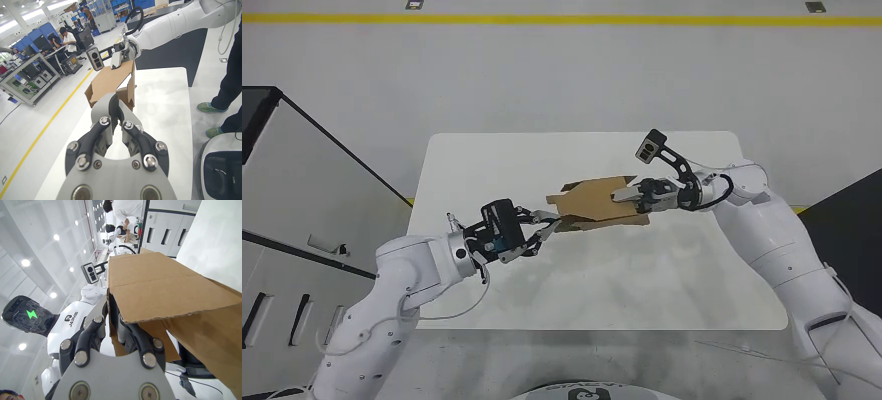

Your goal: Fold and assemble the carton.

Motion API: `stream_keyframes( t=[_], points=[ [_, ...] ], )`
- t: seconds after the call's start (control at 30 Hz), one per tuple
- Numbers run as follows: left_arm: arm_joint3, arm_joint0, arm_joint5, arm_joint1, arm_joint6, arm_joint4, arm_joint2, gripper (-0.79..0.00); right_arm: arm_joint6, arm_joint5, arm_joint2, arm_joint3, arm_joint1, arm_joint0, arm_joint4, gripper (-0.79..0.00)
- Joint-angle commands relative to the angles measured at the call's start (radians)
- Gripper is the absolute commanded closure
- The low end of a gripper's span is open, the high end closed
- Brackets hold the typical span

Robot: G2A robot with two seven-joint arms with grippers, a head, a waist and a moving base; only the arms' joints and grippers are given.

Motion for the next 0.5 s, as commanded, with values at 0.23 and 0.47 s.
stream_keyframes(
  t=[0.23, 0.47],
  points=[
    [0.002, -0.007, 0.028, -0.002, -0.002, 0.009, 0.044, 0.0, 0.012, 0.011, 0.014, -0.017, -0.005, -0.017, 0.009, 0.0],
    [-0.001, -0.012, 0.045, -0.003, 0.005, 0.003, 0.055, 0.0, -0.003, 0.027, 0.014, -0.023, -0.01, -0.021, -0.012, 0.0]
  ],
)
